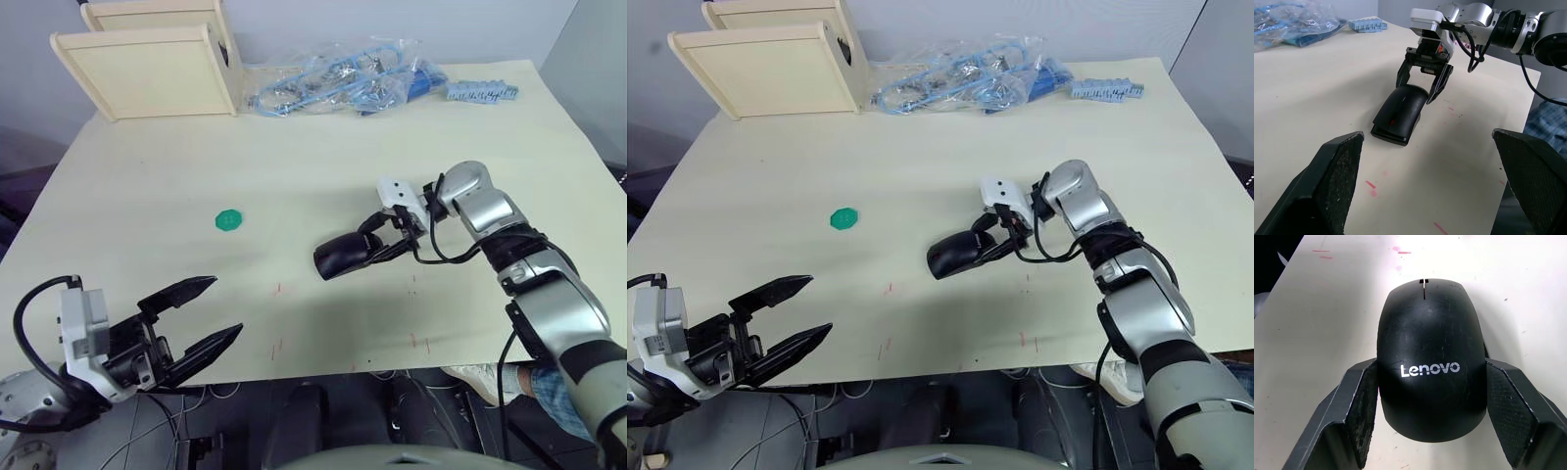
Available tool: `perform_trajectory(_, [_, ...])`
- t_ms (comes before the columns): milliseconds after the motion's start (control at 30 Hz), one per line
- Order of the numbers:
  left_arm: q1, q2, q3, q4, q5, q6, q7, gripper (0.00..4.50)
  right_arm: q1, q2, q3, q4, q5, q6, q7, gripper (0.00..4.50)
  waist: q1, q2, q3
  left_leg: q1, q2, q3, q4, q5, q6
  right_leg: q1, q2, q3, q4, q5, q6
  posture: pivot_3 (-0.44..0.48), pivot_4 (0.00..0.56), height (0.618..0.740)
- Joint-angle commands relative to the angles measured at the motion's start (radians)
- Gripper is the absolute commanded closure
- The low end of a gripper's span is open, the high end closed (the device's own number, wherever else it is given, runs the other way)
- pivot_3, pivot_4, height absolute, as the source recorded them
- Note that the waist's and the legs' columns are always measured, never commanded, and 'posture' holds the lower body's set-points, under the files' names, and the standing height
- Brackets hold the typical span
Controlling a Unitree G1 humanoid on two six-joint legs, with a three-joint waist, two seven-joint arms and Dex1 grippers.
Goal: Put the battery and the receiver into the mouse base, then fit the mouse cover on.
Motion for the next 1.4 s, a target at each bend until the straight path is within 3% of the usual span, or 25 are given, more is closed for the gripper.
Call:
perform_trajectory(33, [0.012,-0.003,0.025,-0.02,0.0,-0.011,-0.004,0.0,-0.028,0.01,-0.015,0.009,-0.003,-0.021,0.003,1.27,0.0,0.0,0.0,0.0,0.0,0.0,0.0,0.0,0.0,0.0,0.0,0.0,0.0,0.0,0.0,0.0,0.15,0.74])
perform_trajectory(1400, [0.036,-0.014,0.021,-0.031,0.007,-0.017,-0.003,0.0,-0.129,0.056,-0.012,0.213,-0.071,-0.169,0.059,1.27,-0.001,0.001,0.0,0.0,0.0,0.001,0.0,0.0,-0.001,-0.001,0.0,0.001,0.001,0.0,0.0,0.0,0.15,0.74])
